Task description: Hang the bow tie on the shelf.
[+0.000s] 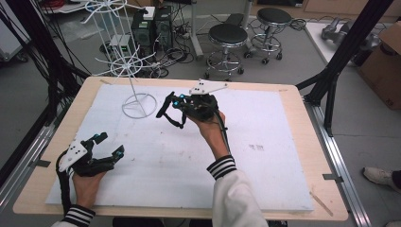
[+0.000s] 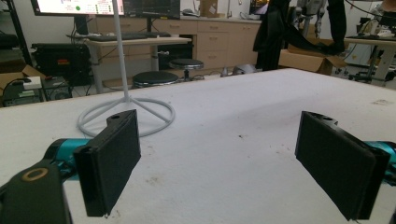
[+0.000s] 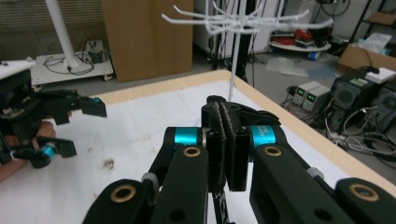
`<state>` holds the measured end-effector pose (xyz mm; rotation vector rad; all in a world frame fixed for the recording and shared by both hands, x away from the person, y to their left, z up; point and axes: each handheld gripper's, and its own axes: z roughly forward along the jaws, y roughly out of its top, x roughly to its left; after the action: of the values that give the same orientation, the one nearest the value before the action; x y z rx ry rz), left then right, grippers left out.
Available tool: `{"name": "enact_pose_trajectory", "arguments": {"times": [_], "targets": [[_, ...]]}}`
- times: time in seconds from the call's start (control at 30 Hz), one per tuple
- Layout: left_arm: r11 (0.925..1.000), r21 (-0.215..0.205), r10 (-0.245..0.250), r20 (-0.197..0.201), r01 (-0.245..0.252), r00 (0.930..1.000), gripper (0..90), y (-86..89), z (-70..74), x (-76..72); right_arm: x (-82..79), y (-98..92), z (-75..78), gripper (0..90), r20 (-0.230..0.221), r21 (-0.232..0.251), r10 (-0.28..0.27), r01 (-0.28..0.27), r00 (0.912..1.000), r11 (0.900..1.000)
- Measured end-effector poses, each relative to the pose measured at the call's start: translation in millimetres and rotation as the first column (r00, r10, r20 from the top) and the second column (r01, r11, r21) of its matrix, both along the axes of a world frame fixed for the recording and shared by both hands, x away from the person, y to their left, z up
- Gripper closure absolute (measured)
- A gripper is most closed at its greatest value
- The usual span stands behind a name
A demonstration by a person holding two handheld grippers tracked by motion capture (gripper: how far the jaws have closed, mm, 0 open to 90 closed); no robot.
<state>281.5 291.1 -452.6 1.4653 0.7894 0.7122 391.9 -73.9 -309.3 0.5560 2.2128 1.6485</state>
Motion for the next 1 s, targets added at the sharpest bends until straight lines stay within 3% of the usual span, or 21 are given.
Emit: {"name": "enact_pose_trajectory", "arguments": {"times": [0.33, 0.77, 1.0], "targets": [[1.0, -0.002, 0.0, 0.0, 0.0, 1.0, 14.5, 0.0, 0.0, 0.0, 7.0, 15.9, 6.9, 88.6, 0.001, 0.019, 0.042, -0.042, 0.9991, 0.999], [1.0, -0.003, -0.001, -0.001, 0.001, 1.0, 14.5, 0.0, 0.0, 0.1, 16.0, 19.5, 7.6, 88.6, -0.004, 0.063, 0.059, -0.058, 0.9983, 0.996], [1.0, -0.005, -0.001, 0.0, 0.001, 1.0, 14.5, 0.0, -0.1, 0.3, 21.0, 32.3, 20.7, 88.6, 0.019, 0.082, 0.094, -0.096, 0.9954, 0.992]]}}
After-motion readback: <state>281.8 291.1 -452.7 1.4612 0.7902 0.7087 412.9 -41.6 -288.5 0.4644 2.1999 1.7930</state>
